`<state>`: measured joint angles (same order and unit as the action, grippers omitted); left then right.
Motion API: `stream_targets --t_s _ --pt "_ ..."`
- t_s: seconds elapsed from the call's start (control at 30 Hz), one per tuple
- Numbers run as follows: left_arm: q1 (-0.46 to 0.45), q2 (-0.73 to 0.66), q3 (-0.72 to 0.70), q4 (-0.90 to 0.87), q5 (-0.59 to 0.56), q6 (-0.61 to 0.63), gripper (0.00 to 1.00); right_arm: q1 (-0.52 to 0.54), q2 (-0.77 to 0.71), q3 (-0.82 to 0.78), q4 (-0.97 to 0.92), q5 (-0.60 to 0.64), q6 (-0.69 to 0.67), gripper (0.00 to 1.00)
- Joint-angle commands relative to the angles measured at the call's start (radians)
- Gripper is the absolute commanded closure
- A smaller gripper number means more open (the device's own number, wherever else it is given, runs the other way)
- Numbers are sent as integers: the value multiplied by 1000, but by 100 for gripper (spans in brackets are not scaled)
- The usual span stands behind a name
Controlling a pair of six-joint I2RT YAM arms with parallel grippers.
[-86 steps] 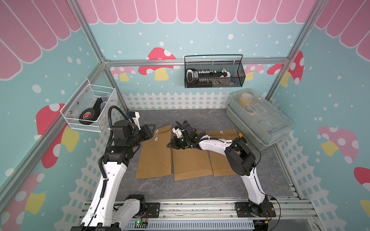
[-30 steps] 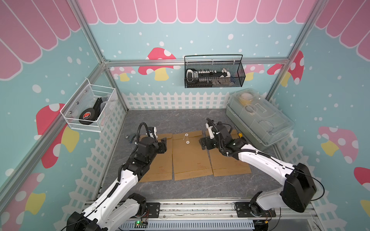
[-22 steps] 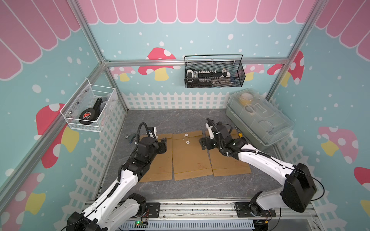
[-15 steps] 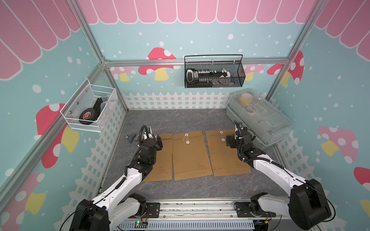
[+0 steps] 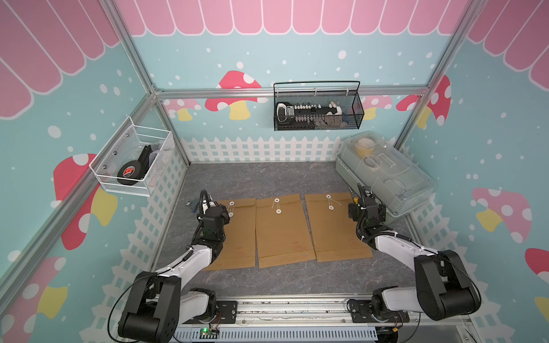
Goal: Close the mouth of the file bag
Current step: Reset both arms
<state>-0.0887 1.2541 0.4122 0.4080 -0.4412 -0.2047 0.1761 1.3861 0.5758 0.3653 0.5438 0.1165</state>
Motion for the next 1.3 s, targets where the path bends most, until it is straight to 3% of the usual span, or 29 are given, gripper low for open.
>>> stream_targets --t_s 0.0,0.07,0.2,0.3,0.37,0.43,0.47,0.57,0.63,0.67,0.73,0.9,0.97,1.27 --pt "66 38 -15 148 179 7 29 -23 4 -28 237 -41 -117 2" --pt "76 65 -47 285 245 74 27 -36 -30 -52 226 -68 -97 3" --pt "94 118 -13 292 334 135 27 -47 -85 -107 146 -62 -54 4" --pt "95 190 -14 370 342 137 27 -89 -54 -216 351 -48 17 4" --pt "94 252 -5 414 369 146 25 -102 -25 -235 453 -52 -15 4" --pt "89 275 -4 436 362 153 8 -129 19 -224 449 -106 9 4" --pt "89 266 0 407 361 148 1 -133 66 -250 568 -148 -18 4" --pt "88 275 1 417 352 145 1 -133 156 -269 694 -226 -61 4" --pt "89 282 -6 442 347 145 1 -135 120 -227 542 -238 -42 3" --pt "89 279 -12 451 332 136 1 -140 150 -248 644 -245 -55 3" --pt "90 275 -14 449 319 129 1 -139 119 -233 552 -242 -41 1" --pt "87 272 -20 454 315 133 1 -140 145 -251 636 -241 -55 1" --pt "86 272 -18 452 314 133 1 -140 123 -240 573 -241 -47 1" --pt "84 272 -17 451 309 134 1 -139 133 -244 598 -240 -52 1"
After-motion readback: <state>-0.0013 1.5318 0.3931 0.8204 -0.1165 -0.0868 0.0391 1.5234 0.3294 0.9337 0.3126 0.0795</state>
